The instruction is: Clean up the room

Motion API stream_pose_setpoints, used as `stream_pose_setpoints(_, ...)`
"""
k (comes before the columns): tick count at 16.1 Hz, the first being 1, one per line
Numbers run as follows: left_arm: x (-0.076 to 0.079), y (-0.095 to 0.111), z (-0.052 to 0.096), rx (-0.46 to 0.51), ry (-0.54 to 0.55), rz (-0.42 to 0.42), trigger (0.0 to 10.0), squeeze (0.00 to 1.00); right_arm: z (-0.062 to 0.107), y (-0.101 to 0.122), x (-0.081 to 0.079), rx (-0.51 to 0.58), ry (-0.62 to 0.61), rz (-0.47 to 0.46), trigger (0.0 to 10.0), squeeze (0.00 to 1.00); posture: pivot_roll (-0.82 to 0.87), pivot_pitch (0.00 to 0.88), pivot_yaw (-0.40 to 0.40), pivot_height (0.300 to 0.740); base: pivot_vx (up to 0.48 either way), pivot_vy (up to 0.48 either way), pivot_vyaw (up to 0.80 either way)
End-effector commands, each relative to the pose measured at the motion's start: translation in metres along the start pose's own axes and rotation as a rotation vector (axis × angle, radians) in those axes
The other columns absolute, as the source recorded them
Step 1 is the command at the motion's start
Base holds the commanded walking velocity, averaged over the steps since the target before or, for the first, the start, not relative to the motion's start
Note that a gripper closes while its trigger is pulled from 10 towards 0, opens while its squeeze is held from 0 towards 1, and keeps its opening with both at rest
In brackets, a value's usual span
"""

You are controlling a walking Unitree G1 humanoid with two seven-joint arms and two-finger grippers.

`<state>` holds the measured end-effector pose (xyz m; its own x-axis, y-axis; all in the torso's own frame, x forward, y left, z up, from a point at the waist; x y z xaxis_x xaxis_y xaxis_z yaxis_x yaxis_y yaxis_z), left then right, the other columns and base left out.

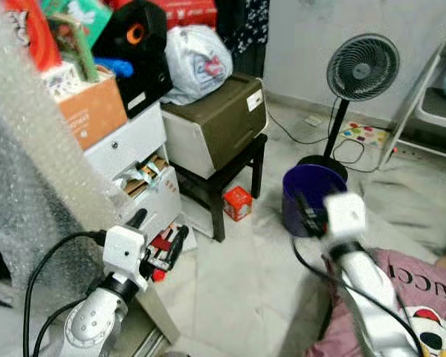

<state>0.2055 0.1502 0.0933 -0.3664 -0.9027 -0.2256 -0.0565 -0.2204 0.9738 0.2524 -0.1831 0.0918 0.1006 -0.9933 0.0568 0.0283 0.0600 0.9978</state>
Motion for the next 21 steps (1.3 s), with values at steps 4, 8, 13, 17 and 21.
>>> stream_pose_setpoints(4,-0.0088,-0.0052,0.0077,-0.027,-0.011,-0.022,10.0,0.0,-0.0023,0.0082,0.0003,0.032,0.012,0.017,10.0,0.0,-0.05,0.004,0.01,0.74,0.0,0.0,0.58)
stream_pose_setpoints(8,-0.0079,-0.0043,0.0052,-0.02,-0.02,-0.027,10.0,0.0,-0.0024,0.0078,-0.0006,0.029,0.017,0.011,10.0,0.0,-0.05,0.003,0.011,0.74,0.0,0.0,0.78)
stream_pose_setpoints(13,-0.0077,-0.0054,0.0069,-0.026,-0.024,-0.026,10.0,0.0,-0.0018,0.0065,-0.0009,0.022,0.02,0.01,10.0,0.0,-0.05,0.005,0.012,0.74,0.0,0.0,0.78)
stream_pose_setpoints(17,-0.006,-0.0073,0.0077,-0.036,-0.046,-0.022,10.0,0.0,-0.0012,0.0059,0.0021,0.02,0.015,0.018,10.0,0.0,-0.05,0.003,0.013,0.74,0.0,0.0,0.72)
stream_pose_setpoints(21,-0.0089,-0.009,0.0096,-0.043,-0.037,-0.035,10.0,0.0,-0.0013,0.005,0.0032,0.019,0.014,0.024,10.0,0.0,-0.05,0.0,0.01,0.74,0.0,0.0,0.69)
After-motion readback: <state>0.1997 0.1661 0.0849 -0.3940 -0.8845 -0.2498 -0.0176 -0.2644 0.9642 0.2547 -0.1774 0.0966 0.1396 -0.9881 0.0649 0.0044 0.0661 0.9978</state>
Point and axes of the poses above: a point about 5 cm out from each wrist's last joint towards the gripper, its own z axis pointing back from the gripper into the wrist, its own y axis along the axis of the wrist's last joint, x = y × z, the point moved 1 cm from there along -z, pointing out of the wrist towards the gripper, and after that the axes turned 10 degrees about -z, right-handed, at the moved point
